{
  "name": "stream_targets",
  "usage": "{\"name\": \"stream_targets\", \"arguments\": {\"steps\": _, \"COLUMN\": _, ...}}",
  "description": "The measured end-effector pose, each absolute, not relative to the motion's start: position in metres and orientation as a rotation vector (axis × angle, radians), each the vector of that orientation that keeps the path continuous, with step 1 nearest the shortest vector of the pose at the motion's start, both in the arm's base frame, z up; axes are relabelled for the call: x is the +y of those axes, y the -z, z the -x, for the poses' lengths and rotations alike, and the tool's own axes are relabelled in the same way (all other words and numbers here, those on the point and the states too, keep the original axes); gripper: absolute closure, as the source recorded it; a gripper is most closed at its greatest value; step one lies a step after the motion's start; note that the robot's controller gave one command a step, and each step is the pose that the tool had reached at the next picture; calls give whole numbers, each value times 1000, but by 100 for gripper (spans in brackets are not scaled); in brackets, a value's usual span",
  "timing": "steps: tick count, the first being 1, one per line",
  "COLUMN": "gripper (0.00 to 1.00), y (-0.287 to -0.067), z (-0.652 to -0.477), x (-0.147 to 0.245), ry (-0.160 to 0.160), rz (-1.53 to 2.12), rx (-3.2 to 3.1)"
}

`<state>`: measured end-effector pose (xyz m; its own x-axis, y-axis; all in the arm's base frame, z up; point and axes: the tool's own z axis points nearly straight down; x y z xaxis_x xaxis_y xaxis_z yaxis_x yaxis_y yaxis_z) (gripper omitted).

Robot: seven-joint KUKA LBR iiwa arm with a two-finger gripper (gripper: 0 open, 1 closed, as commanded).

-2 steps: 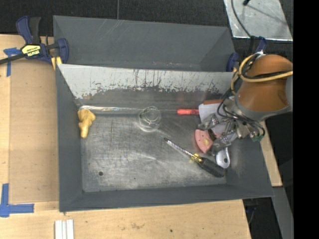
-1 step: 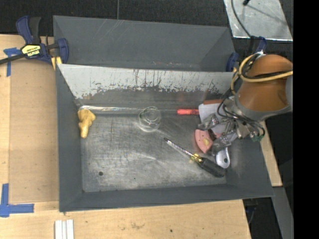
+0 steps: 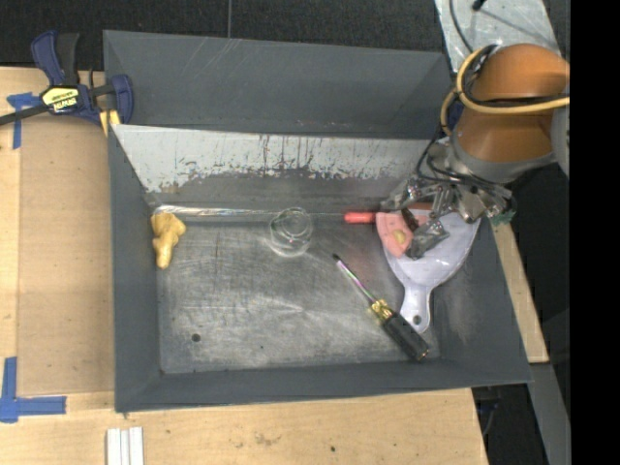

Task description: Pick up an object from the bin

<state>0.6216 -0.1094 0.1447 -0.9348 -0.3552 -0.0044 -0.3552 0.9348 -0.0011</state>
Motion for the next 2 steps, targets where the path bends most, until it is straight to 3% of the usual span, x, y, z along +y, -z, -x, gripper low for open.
{"name": "stream_targets", "arguments": {"steps": 1, "gripper": 100, "y": -145, "z": -622, "x": -110, "ry": 0, "rz": 566, "rx": 3086}}
{"name": "stream_targets", "arguments": {"steps": 2, "gripper": 100, "y": -245, "z": -627, "x": -112, "ry": 1, "rz": 488, "rx": 3098}}
